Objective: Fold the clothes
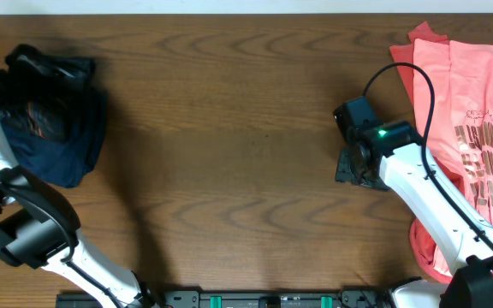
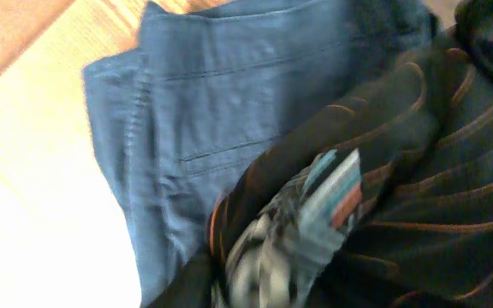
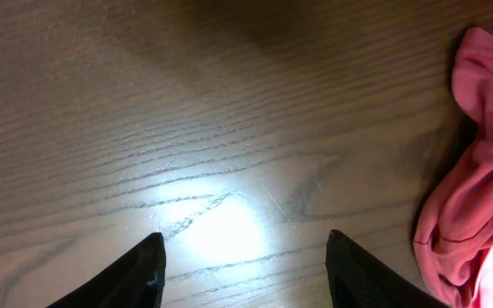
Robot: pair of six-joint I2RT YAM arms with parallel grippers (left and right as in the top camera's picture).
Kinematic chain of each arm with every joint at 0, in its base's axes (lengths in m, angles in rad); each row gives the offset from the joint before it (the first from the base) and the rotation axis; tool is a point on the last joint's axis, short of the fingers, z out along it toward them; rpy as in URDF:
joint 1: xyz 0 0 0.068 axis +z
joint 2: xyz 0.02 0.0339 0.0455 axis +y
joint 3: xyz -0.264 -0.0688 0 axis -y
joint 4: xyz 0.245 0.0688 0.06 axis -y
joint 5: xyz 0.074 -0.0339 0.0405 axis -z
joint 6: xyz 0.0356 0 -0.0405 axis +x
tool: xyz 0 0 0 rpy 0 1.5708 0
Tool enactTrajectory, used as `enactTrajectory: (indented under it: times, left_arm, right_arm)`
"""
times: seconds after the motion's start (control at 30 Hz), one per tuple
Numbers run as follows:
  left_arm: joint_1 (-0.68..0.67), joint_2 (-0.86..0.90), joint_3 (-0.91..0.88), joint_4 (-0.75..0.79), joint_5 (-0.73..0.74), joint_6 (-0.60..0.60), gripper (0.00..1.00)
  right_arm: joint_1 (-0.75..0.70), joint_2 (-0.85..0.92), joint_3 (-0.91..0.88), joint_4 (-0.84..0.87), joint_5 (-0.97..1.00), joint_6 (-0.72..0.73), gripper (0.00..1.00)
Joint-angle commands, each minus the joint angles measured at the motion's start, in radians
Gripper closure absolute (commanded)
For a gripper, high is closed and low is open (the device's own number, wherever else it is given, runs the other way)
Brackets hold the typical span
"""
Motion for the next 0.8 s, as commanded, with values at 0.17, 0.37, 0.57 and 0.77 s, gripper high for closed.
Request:
enactTrajectory:
  times: [0.17, 0.37, 0.57, 0.77]
  left_arm:
    - [0.035, 0.006, -0.019, -0.021, 0.023, -0.072, 0.05]
    - [-0.002, 0.006, -0.019, -0.04, 0.203, -0.07, 0.01]
    - [-0.156, 0.006, -0.02, -0.097, 0.246, -0.037, 0.0]
    - [-0.358, 0.006, -0.02, -0.239, 0.246, 0.03, 0.01]
  right_arm:
    - [-0.016, -0.006, 0.002, 0.003, 0.003, -0.027, 0.41]
    - [-0.016, -0.006, 0.002, 0.091, -0.043, -0.027, 0.21]
    - [-0.017, -0.006, 0.002, 0.253, -0.106, -0.062, 0.14]
    - [-0.049, -0.006, 0.002, 0.354, -0.143, -0.169, 0.06]
